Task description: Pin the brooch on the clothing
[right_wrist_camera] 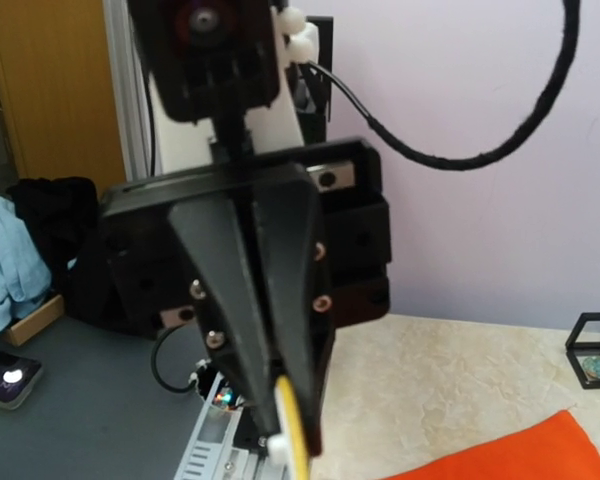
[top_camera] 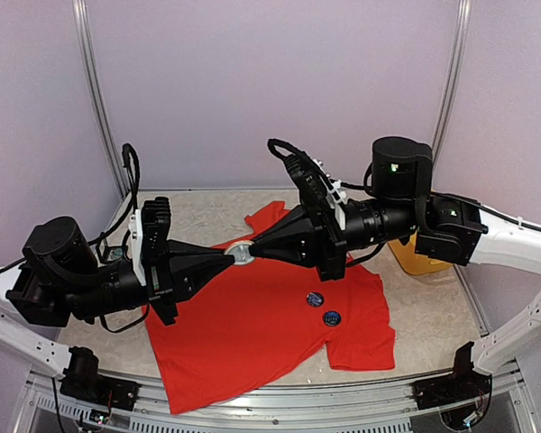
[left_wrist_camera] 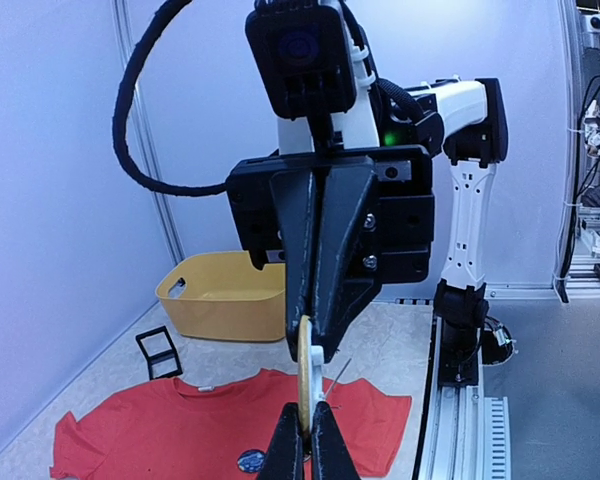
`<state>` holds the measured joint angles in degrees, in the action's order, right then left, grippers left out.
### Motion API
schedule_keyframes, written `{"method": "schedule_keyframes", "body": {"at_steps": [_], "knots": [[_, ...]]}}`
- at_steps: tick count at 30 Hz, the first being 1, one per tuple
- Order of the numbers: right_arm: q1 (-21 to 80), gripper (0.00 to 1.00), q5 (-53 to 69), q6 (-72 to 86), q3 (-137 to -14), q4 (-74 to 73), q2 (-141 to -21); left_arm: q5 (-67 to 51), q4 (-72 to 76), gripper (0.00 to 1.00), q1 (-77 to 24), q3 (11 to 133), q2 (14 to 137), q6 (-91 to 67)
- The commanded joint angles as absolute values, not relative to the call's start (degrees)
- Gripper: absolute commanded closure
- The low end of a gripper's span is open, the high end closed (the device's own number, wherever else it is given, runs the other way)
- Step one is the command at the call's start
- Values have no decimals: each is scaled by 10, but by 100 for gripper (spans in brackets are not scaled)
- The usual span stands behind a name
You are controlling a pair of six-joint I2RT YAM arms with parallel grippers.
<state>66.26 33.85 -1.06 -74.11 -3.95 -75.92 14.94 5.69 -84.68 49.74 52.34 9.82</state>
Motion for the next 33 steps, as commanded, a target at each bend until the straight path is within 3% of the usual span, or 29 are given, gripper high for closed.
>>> {"method": "schedule_keyframes", "body": {"at_steps": [1,2,4,7,9,14,16,21,28,33], "knots": [[667,100,351,-2,-739,-24,-766,184,73,100,-842,492,526,73],[665,100,350,7,-732,-12,-764,206,73,100,-834,491,526,56],[646,100,350,32,-710,6,-761,230,65,67,-809,484,525,19],[585,100,324,86,-664,32,-761,247,67,41,-773,454,509,-32],[542,100,301,136,-617,55,-760,293,60,33,-737,418,497,-93],[456,100,279,210,-479,130,-770,257,29,36,-602,288,489,-317],[433,100,267,228,-437,155,-778,245,48,42,-573,221,490,-387],[381,100,237,262,-366,187,-787,247,91,45,-541,89,489,-506],[327,100,245,291,-302,241,-789,238,127,46,-488,-19,485,-585],[323,100,237,286,-299,231,-777,277,23,46,-454,2,471,-625]]}}
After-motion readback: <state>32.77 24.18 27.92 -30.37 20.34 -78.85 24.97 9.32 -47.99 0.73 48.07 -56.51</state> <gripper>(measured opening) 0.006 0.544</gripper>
